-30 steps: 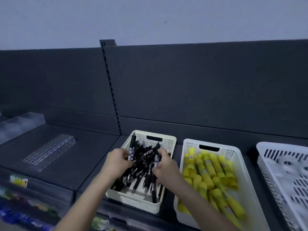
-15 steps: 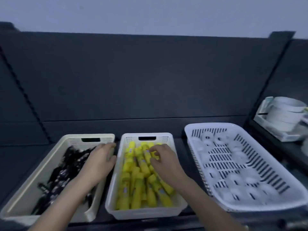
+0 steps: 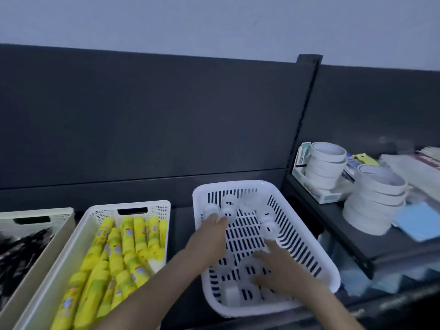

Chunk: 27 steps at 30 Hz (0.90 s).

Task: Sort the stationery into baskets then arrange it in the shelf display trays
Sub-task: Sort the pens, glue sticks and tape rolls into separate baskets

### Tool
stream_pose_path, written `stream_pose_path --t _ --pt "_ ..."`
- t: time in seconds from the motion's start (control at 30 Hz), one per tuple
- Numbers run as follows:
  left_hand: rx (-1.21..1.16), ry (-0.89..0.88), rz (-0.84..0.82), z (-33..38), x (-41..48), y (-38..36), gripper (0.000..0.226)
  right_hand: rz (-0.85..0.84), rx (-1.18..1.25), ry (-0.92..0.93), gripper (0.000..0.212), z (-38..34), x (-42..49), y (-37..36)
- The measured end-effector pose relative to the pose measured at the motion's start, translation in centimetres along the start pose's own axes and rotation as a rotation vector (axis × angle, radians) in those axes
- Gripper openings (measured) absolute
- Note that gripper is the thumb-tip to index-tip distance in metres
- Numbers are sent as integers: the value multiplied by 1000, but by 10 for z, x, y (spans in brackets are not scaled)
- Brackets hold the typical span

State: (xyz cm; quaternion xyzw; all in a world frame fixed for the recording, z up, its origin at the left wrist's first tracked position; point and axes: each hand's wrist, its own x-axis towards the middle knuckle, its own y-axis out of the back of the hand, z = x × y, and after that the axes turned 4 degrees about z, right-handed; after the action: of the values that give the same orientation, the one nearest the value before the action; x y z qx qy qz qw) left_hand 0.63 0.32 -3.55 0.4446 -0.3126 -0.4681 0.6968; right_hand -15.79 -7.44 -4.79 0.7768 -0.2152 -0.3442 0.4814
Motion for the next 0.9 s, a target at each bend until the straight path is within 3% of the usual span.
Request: stream_pose_path --t 0.1,0.2,0.37,0.47,0.57,0.7,0.83,0.9 --pt "132 184 -55 6 34 -12 71 39 58 61 48 9 6 3" --pt "146 288 -65 11 53 -24 67 126 69 -41 46 25 15 5" --pt "190 180 -12 10 59 -33 28 174 131 -29 51 36 31 0" --pt "50 90 -62 11 55 -33 30 183 191 33 61 33 31 0" --pt "-74 12 -108 12 45 -35 27 225 207 -1 53 34 26 0" --pt "-31 -8 -160 10 41 -40 27 253 141 -19 46 35 23 4" --pt "129 13 -240 11 40 -43 49 165 163 34 38 33 24 7" --pt "108 45 -201 9 39 -43 57 199 184 1 40 35 23 8"
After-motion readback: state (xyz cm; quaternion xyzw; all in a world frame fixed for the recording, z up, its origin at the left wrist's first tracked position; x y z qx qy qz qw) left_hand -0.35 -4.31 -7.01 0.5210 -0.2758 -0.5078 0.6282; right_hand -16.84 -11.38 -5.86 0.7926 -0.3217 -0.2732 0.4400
